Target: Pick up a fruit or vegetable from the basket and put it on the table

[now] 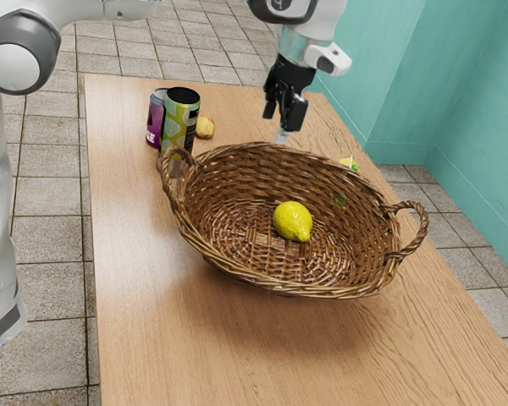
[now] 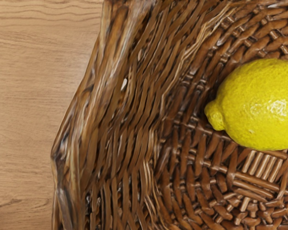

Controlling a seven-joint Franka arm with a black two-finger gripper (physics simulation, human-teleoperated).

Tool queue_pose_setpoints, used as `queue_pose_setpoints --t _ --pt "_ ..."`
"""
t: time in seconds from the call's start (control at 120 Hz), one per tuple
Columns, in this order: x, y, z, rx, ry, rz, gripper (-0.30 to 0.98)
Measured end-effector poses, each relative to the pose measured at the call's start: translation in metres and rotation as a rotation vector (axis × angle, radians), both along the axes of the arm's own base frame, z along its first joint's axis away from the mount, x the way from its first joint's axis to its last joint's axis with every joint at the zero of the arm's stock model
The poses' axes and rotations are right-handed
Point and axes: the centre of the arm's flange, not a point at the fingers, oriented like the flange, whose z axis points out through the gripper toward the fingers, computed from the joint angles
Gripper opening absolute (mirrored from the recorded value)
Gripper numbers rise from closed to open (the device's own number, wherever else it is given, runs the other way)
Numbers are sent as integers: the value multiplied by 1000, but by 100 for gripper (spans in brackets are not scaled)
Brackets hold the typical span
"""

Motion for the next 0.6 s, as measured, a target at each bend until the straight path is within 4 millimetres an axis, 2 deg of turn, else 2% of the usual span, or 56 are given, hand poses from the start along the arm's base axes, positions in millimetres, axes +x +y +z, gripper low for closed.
queue_pose_setpoints --t 0.292,0.6 --pt "11 0 -26 0 -23 0 69" --pt "16 0 -37 0 -46 0 69"
